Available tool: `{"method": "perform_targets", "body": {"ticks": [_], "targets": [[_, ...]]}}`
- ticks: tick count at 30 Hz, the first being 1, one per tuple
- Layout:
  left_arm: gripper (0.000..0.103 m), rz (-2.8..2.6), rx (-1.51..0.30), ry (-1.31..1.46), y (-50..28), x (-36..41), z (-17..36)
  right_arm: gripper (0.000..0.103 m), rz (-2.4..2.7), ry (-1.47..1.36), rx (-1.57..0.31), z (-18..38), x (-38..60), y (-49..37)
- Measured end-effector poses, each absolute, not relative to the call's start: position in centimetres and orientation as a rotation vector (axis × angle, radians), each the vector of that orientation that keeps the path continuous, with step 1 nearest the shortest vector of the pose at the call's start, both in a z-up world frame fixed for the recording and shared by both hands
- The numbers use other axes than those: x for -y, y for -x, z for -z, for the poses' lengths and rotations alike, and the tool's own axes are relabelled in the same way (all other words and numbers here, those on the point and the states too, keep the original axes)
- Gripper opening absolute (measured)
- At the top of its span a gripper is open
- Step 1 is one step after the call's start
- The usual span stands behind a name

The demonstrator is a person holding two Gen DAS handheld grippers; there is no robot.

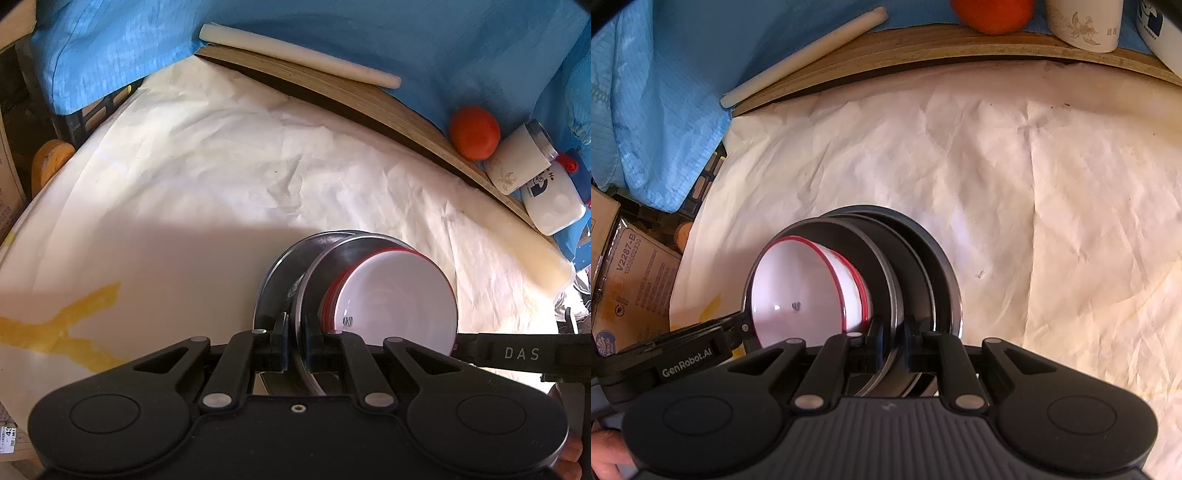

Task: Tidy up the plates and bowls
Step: 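Lower the steel bowl onto the plate stack and open both tools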

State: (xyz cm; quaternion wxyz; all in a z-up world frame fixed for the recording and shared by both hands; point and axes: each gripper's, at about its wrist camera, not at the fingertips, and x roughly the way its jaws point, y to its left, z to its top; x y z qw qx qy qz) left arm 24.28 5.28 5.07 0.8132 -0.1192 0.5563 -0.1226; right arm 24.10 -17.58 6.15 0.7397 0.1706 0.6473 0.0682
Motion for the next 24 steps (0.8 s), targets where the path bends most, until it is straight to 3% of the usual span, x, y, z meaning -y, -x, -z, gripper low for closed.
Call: {"method": "perform_targets", "body": {"ticks": [24], "targets": [[0.007,0.287,-1.202,0.263,-24.7,-4.5,-4.3,0.013,-0.130,-0.367,-1.421,-6.4,18.5,-24.5]]}}
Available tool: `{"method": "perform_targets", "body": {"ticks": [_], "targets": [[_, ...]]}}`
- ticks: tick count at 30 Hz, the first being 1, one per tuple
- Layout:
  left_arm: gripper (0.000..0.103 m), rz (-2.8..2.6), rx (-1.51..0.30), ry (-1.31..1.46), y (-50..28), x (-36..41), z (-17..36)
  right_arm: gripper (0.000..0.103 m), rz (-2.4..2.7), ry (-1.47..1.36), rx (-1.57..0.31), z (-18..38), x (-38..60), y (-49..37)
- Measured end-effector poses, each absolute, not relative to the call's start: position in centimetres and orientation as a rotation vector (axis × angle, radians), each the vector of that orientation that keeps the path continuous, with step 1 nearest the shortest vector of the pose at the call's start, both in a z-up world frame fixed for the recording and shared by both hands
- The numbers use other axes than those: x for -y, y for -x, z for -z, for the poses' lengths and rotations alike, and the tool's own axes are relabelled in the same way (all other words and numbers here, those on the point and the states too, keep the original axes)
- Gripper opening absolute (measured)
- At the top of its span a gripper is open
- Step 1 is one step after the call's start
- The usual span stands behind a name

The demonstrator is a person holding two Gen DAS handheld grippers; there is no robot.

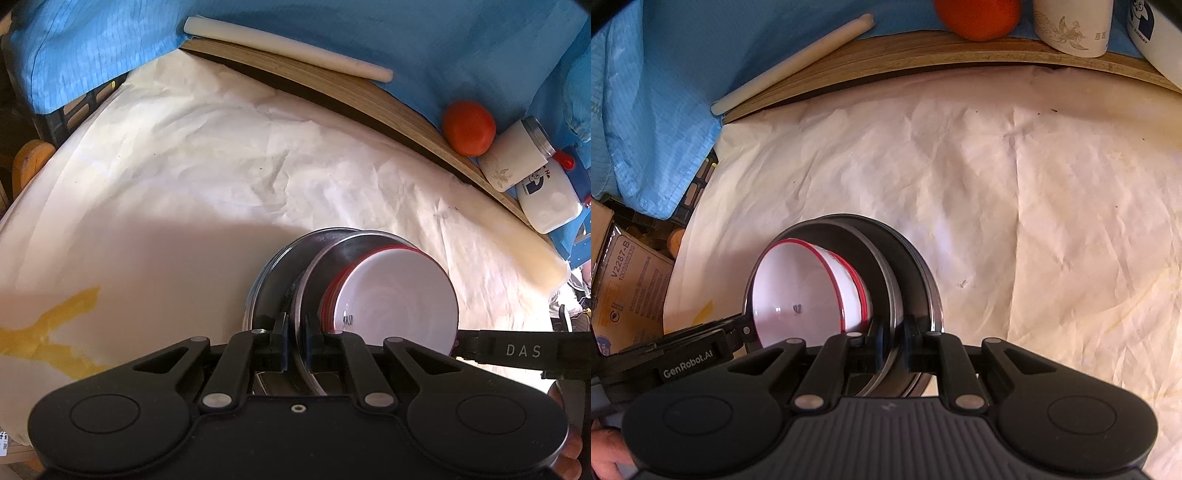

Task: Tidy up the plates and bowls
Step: 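Lower the steel bowl onto the plate stack and open both tools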

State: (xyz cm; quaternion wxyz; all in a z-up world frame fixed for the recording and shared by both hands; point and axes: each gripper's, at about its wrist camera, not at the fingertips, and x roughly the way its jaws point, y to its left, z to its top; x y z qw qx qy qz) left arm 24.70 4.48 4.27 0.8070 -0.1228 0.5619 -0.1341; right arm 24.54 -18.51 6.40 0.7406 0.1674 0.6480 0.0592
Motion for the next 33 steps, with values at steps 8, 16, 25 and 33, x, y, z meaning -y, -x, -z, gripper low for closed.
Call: {"method": "perform_targets", "body": {"ticks": [8,16,25,33], "targets": [[0.006,0.275,-1.197,0.257,-24.64,-5.05,-4.55,0.013,-0.144,-0.365,-1.439,-5.77,17.81,-24.58],[0.006,0.273,-1.196,0.254,-24.66,-5.24,-4.66,0.013,-0.148,-0.363,-1.444,-5.71,17.56,-24.41],[0.007,0.287,-1.196,0.265,-24.83,-5.06,-4.26,0.013,-0.142,-0.374,-1.435,-5.91,18.17,-24.45],[0.007,0.286,-1.201,0.275,-24.94,-4.98,-4.16,0.013,-0.140,-0.377,-1.434,-6.01,18.23,-24.45]]}}
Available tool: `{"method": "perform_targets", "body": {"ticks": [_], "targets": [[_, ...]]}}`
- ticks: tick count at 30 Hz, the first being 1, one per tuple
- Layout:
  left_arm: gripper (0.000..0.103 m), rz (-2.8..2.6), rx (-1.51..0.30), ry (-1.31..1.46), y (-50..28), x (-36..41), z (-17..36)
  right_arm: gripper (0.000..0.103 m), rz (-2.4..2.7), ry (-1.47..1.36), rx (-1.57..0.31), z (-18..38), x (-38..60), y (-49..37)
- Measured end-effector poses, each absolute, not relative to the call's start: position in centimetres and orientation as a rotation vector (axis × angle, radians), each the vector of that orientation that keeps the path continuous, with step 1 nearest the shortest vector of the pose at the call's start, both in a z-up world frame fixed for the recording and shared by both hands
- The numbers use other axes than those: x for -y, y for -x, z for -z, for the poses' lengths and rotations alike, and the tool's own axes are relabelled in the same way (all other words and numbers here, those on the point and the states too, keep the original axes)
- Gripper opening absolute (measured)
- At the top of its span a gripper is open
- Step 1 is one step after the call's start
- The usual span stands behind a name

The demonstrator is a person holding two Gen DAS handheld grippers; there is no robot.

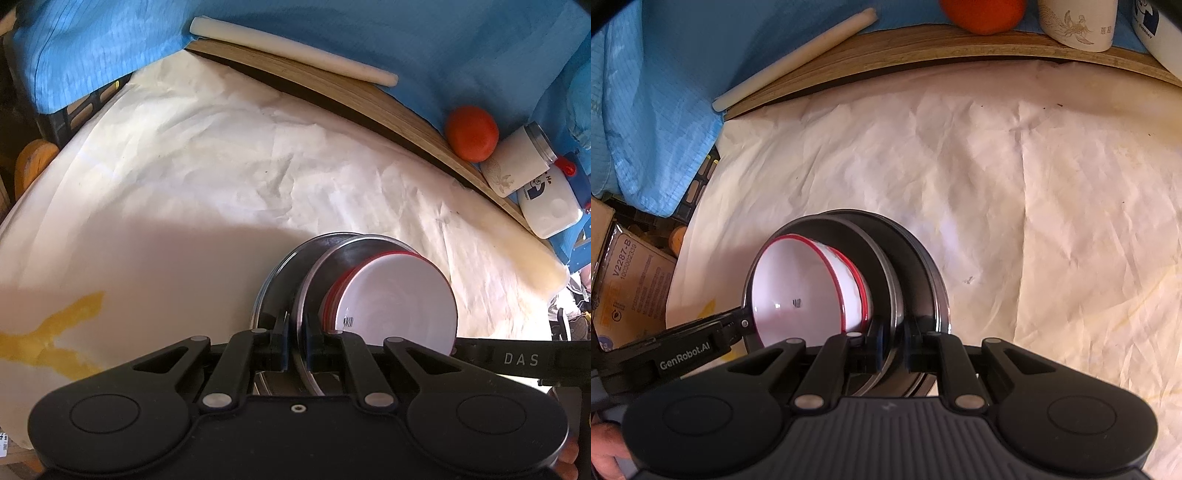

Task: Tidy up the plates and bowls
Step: 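Lower the steel bowl onto the plate stack and open both tools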

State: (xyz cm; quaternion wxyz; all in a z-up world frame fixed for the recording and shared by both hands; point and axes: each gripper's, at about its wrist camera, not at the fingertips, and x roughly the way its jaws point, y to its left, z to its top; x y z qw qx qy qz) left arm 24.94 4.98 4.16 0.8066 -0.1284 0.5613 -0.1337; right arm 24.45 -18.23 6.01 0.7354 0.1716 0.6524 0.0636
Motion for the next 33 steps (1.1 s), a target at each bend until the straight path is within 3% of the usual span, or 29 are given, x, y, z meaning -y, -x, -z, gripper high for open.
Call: {"method": "perform_targets", "body": {"ticks": [33], "targets": [[0.008,0.269,-1.191,0.234,-24.9,-4.9,-5.3,0.014,-0.146,-0.294,-1.420,-6.5,17.5,-24.6]]}}
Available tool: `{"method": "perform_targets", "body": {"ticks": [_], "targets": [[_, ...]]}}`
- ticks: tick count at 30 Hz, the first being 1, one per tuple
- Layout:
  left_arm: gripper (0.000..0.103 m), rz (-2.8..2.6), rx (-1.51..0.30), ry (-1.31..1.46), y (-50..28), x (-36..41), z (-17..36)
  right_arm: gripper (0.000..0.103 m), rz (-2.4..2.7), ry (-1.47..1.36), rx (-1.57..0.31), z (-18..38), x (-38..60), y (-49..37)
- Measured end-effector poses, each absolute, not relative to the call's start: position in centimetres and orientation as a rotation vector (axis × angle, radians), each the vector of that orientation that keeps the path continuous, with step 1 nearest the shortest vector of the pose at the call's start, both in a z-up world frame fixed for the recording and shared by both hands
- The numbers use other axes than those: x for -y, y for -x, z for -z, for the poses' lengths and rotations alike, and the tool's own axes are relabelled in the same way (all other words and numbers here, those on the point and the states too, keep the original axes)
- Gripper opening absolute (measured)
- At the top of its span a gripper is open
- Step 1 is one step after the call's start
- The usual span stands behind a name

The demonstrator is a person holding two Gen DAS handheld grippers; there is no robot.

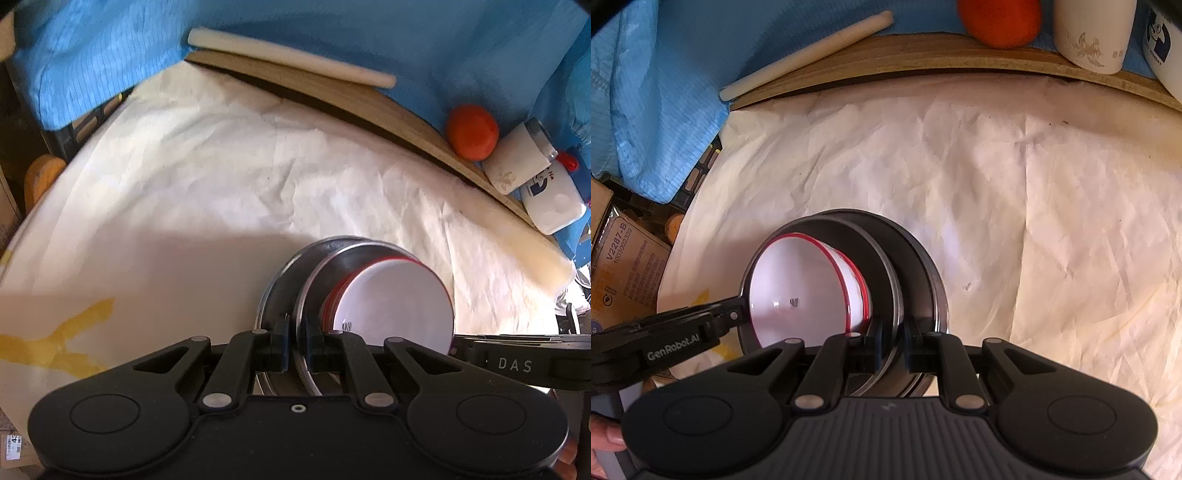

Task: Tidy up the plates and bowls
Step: 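Lower the steel bowl onto the plate stack and open both tools, then pull both open tools back from the stacked dishes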

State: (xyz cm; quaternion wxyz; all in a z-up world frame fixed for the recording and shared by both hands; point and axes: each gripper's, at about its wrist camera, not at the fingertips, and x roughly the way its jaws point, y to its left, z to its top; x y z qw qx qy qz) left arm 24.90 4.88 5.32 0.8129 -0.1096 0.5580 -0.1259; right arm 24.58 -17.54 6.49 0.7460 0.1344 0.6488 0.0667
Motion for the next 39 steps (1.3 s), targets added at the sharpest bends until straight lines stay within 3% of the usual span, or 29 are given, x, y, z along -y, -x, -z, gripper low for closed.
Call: {"method": "perform_targets", "body": {"ticks": [10,15,21,26,32,39], "targets": [[0.011,0.259,-1.181,0.227,-24.6,-4.8,-5.6,0.015,-0.153,-0.276,-1.401,-6.9,17.6,-24.6],[0.022,0.249,-1.152,0.216,-24.4,-5.1,-5.8,0.029,-0.143,-0.254,-1.365,-7.5,18.1,-24.4],[0.024,0.244,-1.124,0.178,-24.2,-4.8,-6.1,0.030,-0.146,-0.243,-1.346,-7.8,18.4,-24.4],[0.030,0.237,-1.094,0.153,-23.9,-4.7,-6.4,0.040,-0.151,-0.225,-1.317,-8.2,18.5,-24.2],[0.043,0.215,-1.059,0.162,-23.4,-5.1,-6.3,0.052,-0.160,-0.190,-1.272,-8.4,18.8,-23.6],[0.057,0.205,-1.008,0.162,-22.6,-5.7,-6.5,0.060,-0.165,-0.163,-1.220,-8.9,19.0,-23.0]]}}
